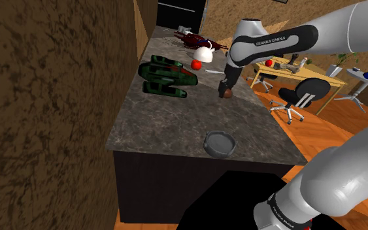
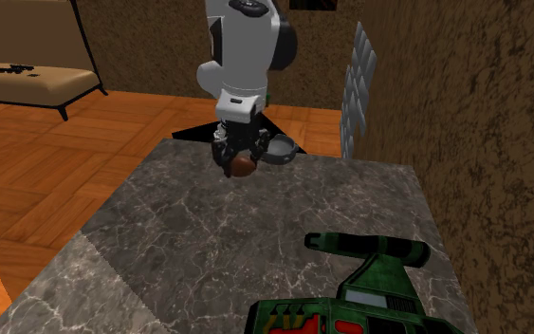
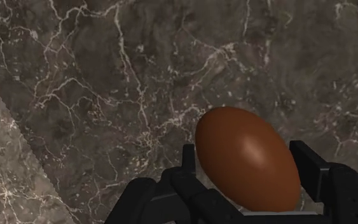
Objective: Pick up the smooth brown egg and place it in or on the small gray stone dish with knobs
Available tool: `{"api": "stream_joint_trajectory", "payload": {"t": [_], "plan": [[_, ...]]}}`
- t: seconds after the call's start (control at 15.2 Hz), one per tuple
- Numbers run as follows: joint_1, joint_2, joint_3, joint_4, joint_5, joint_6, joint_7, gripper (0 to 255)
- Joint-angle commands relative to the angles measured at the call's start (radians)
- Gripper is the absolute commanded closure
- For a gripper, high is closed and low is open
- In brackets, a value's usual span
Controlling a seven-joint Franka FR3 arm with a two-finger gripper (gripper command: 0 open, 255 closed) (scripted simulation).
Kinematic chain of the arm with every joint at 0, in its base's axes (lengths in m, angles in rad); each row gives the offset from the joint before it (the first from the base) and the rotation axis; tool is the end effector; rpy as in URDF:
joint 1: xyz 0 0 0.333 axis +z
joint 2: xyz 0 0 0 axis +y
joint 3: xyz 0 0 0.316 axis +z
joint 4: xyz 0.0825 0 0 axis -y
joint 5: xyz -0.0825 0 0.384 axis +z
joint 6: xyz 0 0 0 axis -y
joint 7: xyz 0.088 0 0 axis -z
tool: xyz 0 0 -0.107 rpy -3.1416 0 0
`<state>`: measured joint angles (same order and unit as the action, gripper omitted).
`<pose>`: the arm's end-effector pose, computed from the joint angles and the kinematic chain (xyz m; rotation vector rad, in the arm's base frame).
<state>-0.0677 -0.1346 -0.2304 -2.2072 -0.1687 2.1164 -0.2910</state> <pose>0.4836 -0.1590 0.4403 3.0169 0.1192 0.0096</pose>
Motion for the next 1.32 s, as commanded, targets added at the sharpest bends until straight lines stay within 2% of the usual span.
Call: {"api": "stream_joint_trajectory", "payload": {"t": [0.0, 0.53, 0.86, 1.12, 1.25], "plan": [[0.011, -0.059, 0.019, -0.058, -0.013, -0.004, 0.038, 255], [0.056, -0.31, 0.124, -0.297, -0.021, -0.038, 0.196, 255], [0.1, -0.459, 0.203, -0.414, 0.015, -0.083, 0.291, 255], [0.158, -0.584, 0.284, -0.496, 0.073, -0.137, 0.381, 255], [0.158, -0.575, 0.284, -0.518, 0.072, -0.106, 0.385, 255]]}}
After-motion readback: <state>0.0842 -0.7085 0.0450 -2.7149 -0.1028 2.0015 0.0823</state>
